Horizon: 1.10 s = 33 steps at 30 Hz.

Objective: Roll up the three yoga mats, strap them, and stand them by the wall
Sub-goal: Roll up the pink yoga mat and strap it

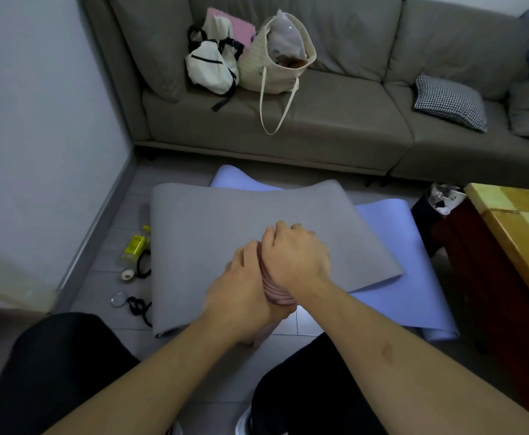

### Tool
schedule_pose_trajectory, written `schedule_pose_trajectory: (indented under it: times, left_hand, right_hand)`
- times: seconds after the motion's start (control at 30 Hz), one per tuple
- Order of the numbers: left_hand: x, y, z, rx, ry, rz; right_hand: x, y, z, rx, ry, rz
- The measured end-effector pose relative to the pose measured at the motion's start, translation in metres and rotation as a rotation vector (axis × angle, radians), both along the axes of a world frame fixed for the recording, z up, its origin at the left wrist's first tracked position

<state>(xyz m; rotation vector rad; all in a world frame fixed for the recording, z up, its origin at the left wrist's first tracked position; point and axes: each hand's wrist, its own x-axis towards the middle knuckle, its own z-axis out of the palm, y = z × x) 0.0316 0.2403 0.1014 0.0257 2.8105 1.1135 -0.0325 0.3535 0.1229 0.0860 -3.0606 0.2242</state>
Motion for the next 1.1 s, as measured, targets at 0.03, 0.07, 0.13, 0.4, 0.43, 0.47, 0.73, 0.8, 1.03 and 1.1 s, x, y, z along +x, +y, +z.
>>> schedule_pose_trajectory:
  times: [0.03, 0.07, 0.13, 0.4, 0.43, 0.47, 0.73, 0.8, 1.03, 1.1]
  left_hand:
    - [-0.001, 0.002, 0.002, -0.006, -0.001, 0.010]
    - [-0.002, 0.004, 0.003, -0.011, -0.007, 0.012]
    - [-0.003, 0.005, 0.005, -0.021, -0.019, 0.004]
    - [-0.005, -0.005, 0.009, -0.043, -0.060, 0.015]
    - [-0.006, -0.007, 0.011, -0.081, -0.061, 0.011]
    - [-0.007, -0.009, 0.012, -0.135, -0.064, -0.011]
    - [-0.028, 0.000, 0.033, -0.335, -0.031, -0.124]
    - [-0.032, 0.003, 0.033, -0.391, -0.069, -0.143]
    - [-0.030, 0.015, 0.036, -0.483, -0.177, -0.154]
    - [-0.027, 0.018, 0.037, -0.466, -0.142, -0.151]
  right_hand:
    - [-0.003, 0.002, 0.002, -0.041, -0.022, 0.014]
    - [-0.007, 0.005, 0.003, -0.102, -0.060, 0.023]
    - [-0.017, 0.017, 0.010, -0.357, -0.198, -0.041]
    - [-0.007, 0.014, 0.006, -0.016, -0.041, -0.008]
    - [-0.007, 0.009, 0.003, 0.004, 0.004, 0.009]
    - [-0.007, 0.005, -0.001, -0.002, 0.012, 0.001]
    - [-0.025, 0.003, -0.002, -0.289, -0.176, -0.007]
    - [-0.029, 0.015, 0.002, -0.455, -0.287, -0.072]
    - [-0.021, 0.032, 0.010, -0.459, -0.319, -0.117]
    - [-0.008, 0.029, 0.005, -0.357, -0.327, -0.037]
